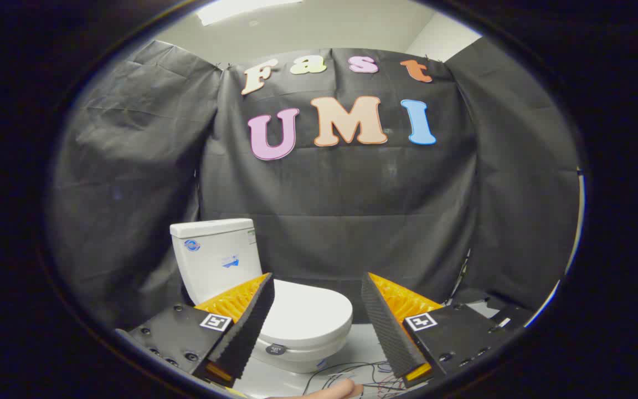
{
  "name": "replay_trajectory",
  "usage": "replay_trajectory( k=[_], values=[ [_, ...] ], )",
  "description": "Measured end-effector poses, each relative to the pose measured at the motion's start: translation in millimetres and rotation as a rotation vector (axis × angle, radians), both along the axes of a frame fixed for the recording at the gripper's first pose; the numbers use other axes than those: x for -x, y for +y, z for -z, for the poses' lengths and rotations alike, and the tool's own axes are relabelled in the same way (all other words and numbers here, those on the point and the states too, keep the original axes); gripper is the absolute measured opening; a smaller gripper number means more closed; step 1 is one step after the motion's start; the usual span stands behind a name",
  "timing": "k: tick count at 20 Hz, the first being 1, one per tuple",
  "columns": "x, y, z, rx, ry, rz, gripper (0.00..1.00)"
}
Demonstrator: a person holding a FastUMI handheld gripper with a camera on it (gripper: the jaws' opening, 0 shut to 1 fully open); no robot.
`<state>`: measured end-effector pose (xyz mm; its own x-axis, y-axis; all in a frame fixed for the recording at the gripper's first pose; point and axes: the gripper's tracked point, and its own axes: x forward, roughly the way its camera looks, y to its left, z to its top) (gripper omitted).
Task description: Open the toilet lid.
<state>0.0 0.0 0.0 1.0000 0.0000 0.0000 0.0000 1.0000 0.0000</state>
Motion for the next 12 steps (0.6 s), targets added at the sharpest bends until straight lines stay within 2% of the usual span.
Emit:
replay_trajectory(
  k=[12],
  values=[
    [-0.2,0.6,0.6,0.001,0.0,-0.001,0.98]
  ],
)
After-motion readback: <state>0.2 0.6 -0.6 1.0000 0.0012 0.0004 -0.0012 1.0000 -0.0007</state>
